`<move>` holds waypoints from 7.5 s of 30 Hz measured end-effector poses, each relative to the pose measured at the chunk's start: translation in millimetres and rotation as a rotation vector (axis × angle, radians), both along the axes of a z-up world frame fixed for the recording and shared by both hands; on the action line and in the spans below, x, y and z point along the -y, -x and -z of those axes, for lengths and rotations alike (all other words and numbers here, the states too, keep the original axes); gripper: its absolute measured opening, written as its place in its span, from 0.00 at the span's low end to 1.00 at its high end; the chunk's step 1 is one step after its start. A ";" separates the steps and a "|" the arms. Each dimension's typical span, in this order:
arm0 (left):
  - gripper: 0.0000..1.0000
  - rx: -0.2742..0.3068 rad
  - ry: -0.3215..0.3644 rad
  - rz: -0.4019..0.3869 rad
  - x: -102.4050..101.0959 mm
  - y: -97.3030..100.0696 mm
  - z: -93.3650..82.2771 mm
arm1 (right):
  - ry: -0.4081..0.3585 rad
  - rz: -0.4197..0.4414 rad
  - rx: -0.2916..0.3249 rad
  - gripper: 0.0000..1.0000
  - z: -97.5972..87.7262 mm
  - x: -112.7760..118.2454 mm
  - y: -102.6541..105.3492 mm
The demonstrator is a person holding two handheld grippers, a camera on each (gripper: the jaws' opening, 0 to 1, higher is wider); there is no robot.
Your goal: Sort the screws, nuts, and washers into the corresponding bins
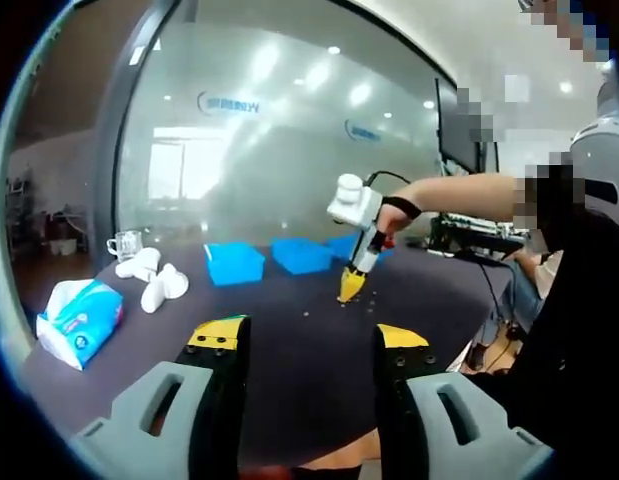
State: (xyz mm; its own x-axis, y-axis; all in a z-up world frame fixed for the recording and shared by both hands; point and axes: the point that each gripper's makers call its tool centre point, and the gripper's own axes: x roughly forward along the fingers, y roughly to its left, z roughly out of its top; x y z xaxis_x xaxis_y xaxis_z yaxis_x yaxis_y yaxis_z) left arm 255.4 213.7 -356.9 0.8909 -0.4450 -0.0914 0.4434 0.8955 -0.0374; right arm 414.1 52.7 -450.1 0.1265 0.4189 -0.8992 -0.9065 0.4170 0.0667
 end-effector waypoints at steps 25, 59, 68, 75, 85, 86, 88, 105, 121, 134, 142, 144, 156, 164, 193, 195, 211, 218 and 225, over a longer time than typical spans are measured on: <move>0.48 0.024 -0.001 0.008 14.4 -8.7 -17.7 | -0.570 0.342 0.488 0.00 -86.7 114.1 13.6; 0.48 0.022 0.026 0.028 22.9 -17.0 -11.2 | -0.701 0.740 0.975 0.00 -149.0 234.3 -46.3; 0.48 0.015 0.032 0.042 25.0 -17.1 -8.0 | -0.699 0.785 0.976 0.00 -163.3 231.9 -123.8; 0.48 0.014 0.040 0.042 24.3 -15.7 -9.2 | -0.640 0.813 0.943 0.00 -157.1 226.1 -188.2; 0.48 0.010 0.041 0.034 22.2 -14.0 -8.5 | -0.568 0.860 0.896 0.00 -137.5 228.2 -212.5; 0.48 0.009 0.040 0.034 22.3 -14.0 -8.2 | -0.559 0.861 0.898 0.00 -135.9 228.6 -214.3; 0.48 0.007 0.040 0.034 22.5 -13.8 -7.6 | -0.550 0.863 0.896 0.00 -132.7 229.4 -214.9; 0.48 0.005 0.032 0.024 21.2 -11.7 -8.1 | -0.516 0.831 0.945 0.19 -125.8 231.2 -199.3; 0.49 0.009 0.027 0.025 18.6 -12.6 -12.0 | -0.671 0.681 0.855 0.24 -112.1 201.3 -82.3; 0.49 0.020 0.024 0.035 21.9 -15.5 -14.8 | -0.731 0.570 0.781 0.24 -82.5 191.1 35.1; 0.49 0.022 0.011 0.053 26.9 -15.1 -15.3 | -0.741 0.603 0.800 0.24 -72.9 209.6 73.9; 0.49 0.024 0.008 0.055 26.9 -15.2 -15.4 | -0.740 0.603 0.808 0.24 -74.0 214.7 82.7; 0.49 0.020 -0.006 0.073 31.0 -14.2 -10.6 | -0.770 0.588 0.824 0.25 -82.0 216.3 114.9; 0.49 0.028 -0.017 0.080 29.6 -11.2 -10.9 | -0.788 0.568 0.813 0.27 -85.6 210.3 124.1; 0.49 -0.014 -0.062 0.132 22.5 -25.8 -1.2 | -0.693 0.301 0.641 0.37 -82.4 170.6 141.9; 0.49 -0.019 -0.064 0.142 23.4 -25.8 0.0 | -0.695 0.259 0.618 0.38 -81.6 164.3 145.6; 0.49 -0.057 -0.103 0.170 26.7 -38.9 4.3 | -0.673 0.224 0.599 0.38 -76.2 160.7 143.6; 0.50 -0.120 -0.137 0.195 29.7 -57.4 5.4 | -0.667 0.227 0.600 0.38 -73.6 166.8 144.8; 0.49 -0.182 -0.204 0.252 40.5 -77.6 4.1 | -0.660 0.237 0.599 0.38 -68.8 177.1 146.2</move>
State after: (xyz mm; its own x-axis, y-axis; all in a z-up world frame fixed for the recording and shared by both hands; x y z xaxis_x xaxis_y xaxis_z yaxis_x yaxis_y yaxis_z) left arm 333.1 173.2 -361.0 0.7169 -0.6044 -0.3476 0.6533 0.7564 0.0322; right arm 267.8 -124.4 -381.3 0.6417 0.7271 -0.2440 -0.7620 0.6404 -0.0956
